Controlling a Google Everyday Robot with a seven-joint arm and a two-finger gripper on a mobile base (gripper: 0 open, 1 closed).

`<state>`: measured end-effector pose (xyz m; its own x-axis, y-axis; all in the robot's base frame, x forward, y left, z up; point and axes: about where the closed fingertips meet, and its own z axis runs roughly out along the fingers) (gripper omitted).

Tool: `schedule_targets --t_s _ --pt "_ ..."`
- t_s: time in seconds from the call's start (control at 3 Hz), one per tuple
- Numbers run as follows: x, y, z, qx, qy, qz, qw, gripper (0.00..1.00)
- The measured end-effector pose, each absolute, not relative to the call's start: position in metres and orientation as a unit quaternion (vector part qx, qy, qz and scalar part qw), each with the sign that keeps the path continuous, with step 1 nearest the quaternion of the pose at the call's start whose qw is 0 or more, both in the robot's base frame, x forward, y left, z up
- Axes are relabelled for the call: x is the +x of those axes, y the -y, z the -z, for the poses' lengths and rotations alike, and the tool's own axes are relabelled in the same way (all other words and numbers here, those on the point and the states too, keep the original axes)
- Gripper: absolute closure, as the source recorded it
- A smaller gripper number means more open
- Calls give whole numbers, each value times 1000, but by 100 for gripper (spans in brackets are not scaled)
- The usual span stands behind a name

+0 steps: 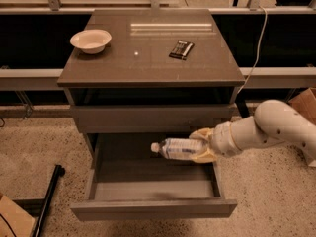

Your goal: Place blue plastic bottle into middle drawer

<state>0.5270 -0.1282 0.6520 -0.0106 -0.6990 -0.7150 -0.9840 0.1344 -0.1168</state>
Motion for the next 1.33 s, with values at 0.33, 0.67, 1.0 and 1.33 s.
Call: schedule_targets --t_s 0.33,0.67,1.0,1.33 --pt "526 124 -616 -621 -683 -216 317 100" --pt "526 124 -616 -621 -683 -216 318 100" --pt "523 121 -615 -638 -671 -216 311 100" --pt "520 116 -584 -642 -673 -212 299 100"
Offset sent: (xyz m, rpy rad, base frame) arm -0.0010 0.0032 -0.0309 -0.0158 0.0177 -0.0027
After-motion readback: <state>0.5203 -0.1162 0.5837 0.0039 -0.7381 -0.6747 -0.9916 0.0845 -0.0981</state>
